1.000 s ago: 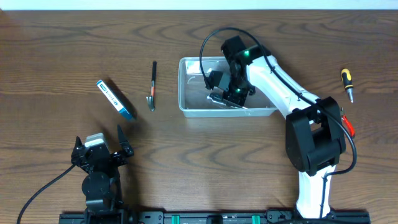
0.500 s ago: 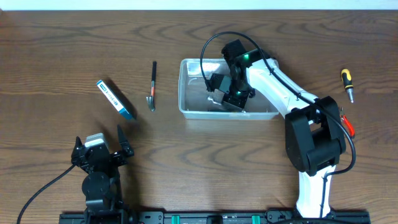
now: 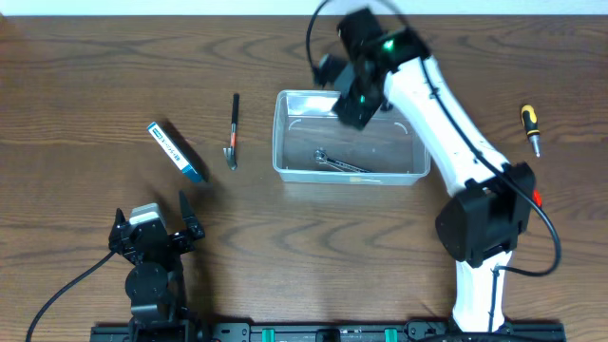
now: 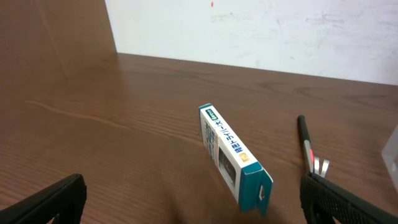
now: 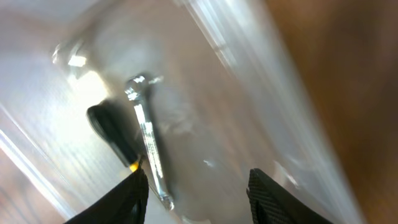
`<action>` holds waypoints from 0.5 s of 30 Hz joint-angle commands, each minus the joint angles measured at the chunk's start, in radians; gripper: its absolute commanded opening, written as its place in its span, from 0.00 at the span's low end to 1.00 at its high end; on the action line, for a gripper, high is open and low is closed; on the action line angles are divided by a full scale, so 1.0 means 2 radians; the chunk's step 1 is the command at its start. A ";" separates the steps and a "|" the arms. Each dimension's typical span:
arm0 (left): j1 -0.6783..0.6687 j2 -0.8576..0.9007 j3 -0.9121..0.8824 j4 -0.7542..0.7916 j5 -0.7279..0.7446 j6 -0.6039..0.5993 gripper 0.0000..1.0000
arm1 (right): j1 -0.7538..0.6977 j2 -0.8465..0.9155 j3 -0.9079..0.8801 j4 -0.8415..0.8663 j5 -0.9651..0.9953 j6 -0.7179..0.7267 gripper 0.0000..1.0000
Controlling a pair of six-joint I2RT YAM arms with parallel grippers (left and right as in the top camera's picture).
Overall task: Pack container
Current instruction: 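Release the screwdriver in the container and raise the right gripper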
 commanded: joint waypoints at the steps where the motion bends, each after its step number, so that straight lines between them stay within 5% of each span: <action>1: -0.002 -0.003 -0.014 -0.005 0.000 0.006 0.98 | -0.029 -0.005 0.076 -0.034 0.089 0.119 0.52; 15: -0.002 -0.003 -0.014 -0.005 0.000 0.006 0.98 | -0.268 -0.004 0.104 -0.093 0.099 0.165 0.54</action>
